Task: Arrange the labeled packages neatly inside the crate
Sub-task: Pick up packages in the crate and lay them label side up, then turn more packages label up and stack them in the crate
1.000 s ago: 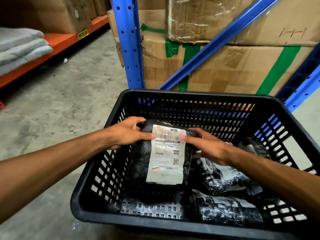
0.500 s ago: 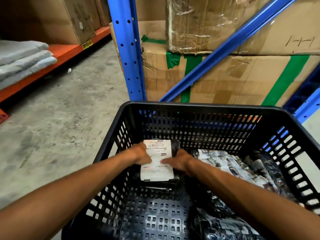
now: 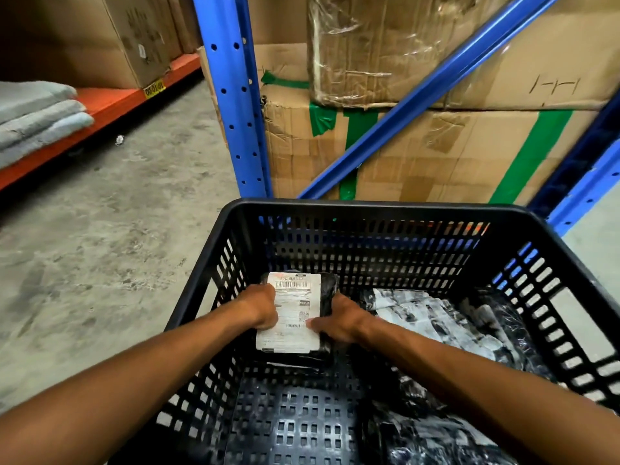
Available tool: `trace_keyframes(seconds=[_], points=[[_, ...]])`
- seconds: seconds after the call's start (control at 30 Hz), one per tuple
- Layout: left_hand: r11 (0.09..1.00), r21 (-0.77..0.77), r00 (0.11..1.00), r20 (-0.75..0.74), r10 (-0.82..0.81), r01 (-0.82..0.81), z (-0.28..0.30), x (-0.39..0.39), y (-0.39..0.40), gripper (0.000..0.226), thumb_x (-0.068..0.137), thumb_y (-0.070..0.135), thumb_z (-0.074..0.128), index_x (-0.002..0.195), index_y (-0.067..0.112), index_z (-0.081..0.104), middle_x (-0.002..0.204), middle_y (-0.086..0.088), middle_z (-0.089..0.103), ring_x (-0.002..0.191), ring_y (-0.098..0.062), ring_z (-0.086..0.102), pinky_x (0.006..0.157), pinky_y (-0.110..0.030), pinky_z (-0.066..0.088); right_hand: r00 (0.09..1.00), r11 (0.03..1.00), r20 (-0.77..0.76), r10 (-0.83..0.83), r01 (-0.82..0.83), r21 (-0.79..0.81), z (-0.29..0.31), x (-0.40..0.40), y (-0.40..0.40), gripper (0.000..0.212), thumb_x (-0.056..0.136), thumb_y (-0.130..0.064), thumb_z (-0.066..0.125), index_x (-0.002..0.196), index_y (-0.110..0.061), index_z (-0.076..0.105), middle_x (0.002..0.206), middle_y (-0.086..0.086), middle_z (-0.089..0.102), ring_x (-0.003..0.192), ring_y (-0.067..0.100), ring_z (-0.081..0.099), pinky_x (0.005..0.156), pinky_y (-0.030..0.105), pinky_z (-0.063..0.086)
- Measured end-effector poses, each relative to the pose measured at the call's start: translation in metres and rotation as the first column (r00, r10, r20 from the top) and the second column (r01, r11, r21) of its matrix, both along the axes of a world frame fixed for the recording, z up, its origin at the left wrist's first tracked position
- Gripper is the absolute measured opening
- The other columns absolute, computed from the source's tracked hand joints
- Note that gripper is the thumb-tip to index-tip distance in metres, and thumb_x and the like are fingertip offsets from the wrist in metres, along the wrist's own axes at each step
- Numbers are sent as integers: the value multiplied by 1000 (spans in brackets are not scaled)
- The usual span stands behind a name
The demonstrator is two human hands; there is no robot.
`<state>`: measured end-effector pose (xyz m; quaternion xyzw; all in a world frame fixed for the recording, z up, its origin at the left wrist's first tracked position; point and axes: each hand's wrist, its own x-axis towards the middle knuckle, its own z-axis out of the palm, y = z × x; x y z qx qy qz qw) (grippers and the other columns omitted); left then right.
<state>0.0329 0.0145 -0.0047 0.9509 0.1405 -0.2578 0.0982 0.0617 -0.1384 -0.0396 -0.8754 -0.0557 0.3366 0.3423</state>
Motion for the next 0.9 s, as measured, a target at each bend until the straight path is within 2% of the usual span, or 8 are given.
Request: trace_keyframes(seconds=[0.1,0.17,0.33,0.5,0.6,0.77,0.83,0.9], points=[[995,17,978,186,-99,98,4,0,-6,53,86,14,56,138,14,44,142,-13,44,129,-30,44,103,-37,42,942,934,216,257,-184,-306,38,13,-36,44,91,-37,58,125,-9,57,130,12,60,117,29,58,92,31,46],[974,-166,957,273,-103,152,7,0,-23,55,87,19,61,140,18,45,145,-10,45,131,-27,44,101,-30,39,917,879,293,270,-111,-464,59,24,-73,42,92,-40,55,120,-8,58,124,15,62,111,32,60,85,33,47],[816,-558,987,127,-97,152,7,3,-87,49,88,29,65,134,23,52,133,-6,55,113,-22,58,90,-29,47,973,744,133,188,-53,-666,67,18,-150,49,91,-48,53,119,-8,62,119,11,65,107,28,62,75,26,41],[747,-651,981,-15,-192,136,-2,-5,-136,52,91,41,56,138,22,48,132,-6,58,116,-21,57,93,-28,43,996,806,56,71,-24,-592,45,10,-141,43,91,-47,53,97,-8,68,106,10,68,89,23,64,72,26,44],[707,-704,990,-36,-134,70,-3,-8,-136,59,94,58,34,145,28,40,139,-3,54,115,-16,51,98,-29,38,987,910,115,-108,145,-389,53,17,-149,32,93,-37,55,74,-13,61,74,2,61,52,12,52,49,22,42],[553,-796,968,-222,115,-248,1,-4,-114,83,83,76,16,148,27,32,97,-11,65,104,-27,61,89,-36,49,951,942,52,-304,309,-129,82,25,-152,30,89,-41,62,79,-13,68,50,-6,62,30,3,49,29,13,36],[511,-800,949,-268,164,-314,4,-4,-109,88,79,81,16,147,28,34,107,-20,65,107,-31,61,87,-38,50,967,963,1,-254,253,-91,87,24,-144,33,87,-47,62,96,-16,69,88,-2,73,69,6,69,52,13,53],[506,-786,935,-292,202,-355,9,-6,-108,94,74,85,16,148,30,34,117,-26,61,111,-35,59,89,-42,50,955,956,-46,-292,292,-9,92,20,-136,57,83,-56,61,126,-18,61,135,5,60,120,25,58,96,36,50]])
